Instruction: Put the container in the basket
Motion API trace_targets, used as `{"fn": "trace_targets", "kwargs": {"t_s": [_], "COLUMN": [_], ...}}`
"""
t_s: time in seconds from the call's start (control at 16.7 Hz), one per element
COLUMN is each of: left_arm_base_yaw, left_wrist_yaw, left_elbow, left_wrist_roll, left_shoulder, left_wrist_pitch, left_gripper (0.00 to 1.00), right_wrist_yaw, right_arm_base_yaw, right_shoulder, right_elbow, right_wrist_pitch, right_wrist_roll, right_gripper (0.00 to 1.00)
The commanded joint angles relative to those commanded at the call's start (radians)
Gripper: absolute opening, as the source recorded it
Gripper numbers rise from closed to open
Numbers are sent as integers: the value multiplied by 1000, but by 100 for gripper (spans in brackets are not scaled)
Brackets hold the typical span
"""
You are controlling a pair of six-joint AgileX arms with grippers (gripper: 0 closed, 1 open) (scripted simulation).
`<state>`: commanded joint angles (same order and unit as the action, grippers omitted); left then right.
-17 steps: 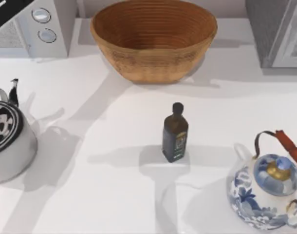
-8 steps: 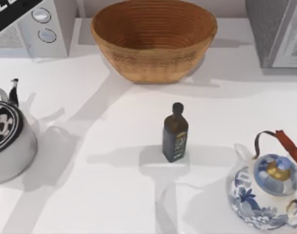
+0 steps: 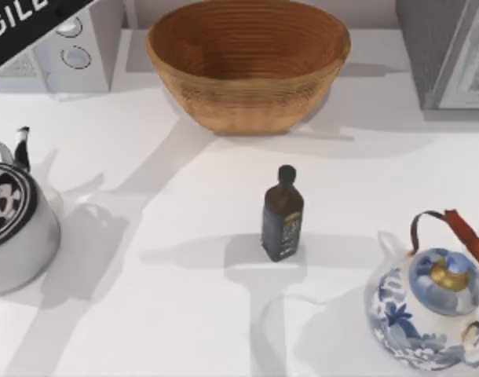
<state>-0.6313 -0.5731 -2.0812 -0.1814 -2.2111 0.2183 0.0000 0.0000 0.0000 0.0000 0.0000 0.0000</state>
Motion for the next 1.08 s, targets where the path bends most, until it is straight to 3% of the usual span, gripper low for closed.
{"fn": "trace_targets", "kwargs": {"t_s": [0.24, 1.02, 1.08], "left_arm_base_yaw": [1, 1, 1], "left_wrist_yaw": [-1, -1, -1], "left_elbow": [0, 0, 0], "left_wrist_roll": [-1, -1, -1], "left_shoulder": [-1, -1, -1], "left_wrist_pitch": [1, 1, 1], "left_gripper": [0, 98, 100], "right_wrist_yaw": [0, 0, 0], "right_arm_base_yaw": [0, 0, 0], "right_shoulder": [0, 0, 0], "right_elbow": [0, 0, 0], "right_wrist_pitch": [0, 0, 0], "right_wrist_roll": [0, 0, 0], "right_gripper": [100, 100, 100]}}
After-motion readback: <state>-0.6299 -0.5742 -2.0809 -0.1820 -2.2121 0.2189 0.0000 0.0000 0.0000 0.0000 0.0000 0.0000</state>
